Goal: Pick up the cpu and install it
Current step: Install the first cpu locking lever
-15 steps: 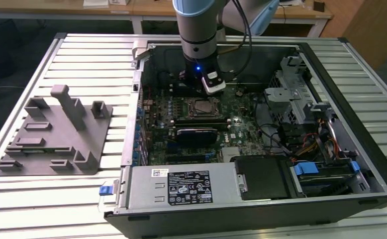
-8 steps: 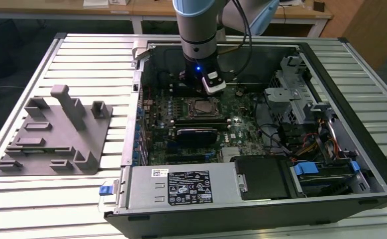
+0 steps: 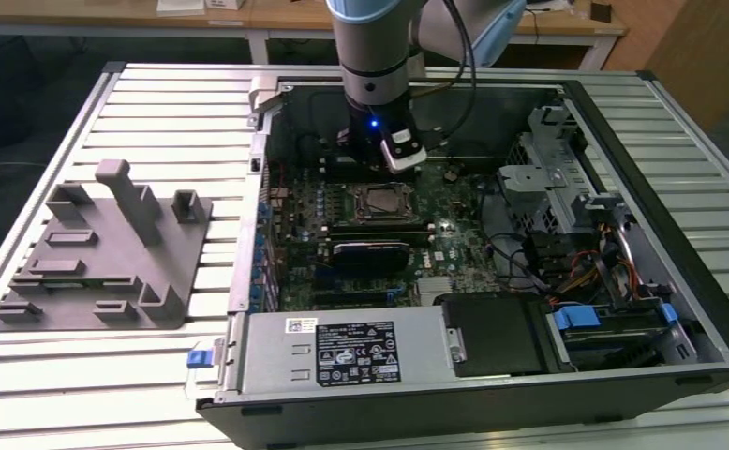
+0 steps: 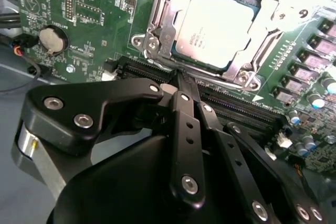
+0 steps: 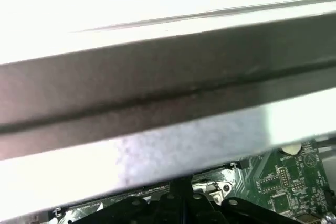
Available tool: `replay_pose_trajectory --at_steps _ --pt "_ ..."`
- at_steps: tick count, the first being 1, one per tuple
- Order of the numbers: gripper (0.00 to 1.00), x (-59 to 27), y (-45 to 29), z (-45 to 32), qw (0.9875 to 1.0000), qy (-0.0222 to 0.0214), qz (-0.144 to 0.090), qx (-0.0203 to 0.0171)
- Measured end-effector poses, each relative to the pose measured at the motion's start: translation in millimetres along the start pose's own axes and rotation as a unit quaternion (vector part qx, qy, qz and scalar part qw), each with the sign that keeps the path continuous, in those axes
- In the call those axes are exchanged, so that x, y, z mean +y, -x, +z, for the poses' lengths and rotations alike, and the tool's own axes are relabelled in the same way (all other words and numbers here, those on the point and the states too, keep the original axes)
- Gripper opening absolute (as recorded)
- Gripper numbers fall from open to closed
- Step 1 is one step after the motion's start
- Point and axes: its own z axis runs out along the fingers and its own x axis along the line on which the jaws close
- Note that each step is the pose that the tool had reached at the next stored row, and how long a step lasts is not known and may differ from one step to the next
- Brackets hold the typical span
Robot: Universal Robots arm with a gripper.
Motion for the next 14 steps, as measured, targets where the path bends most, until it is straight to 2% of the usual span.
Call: replay_pose_trajectory --at_steps 7,14 --pt "0.11 1.6 1.2 -9.4 1.0 0.0 0.0 0.0" --pt "0.11 1.8 1.3 -10.3 1.0 0.0 0.0 0.0"
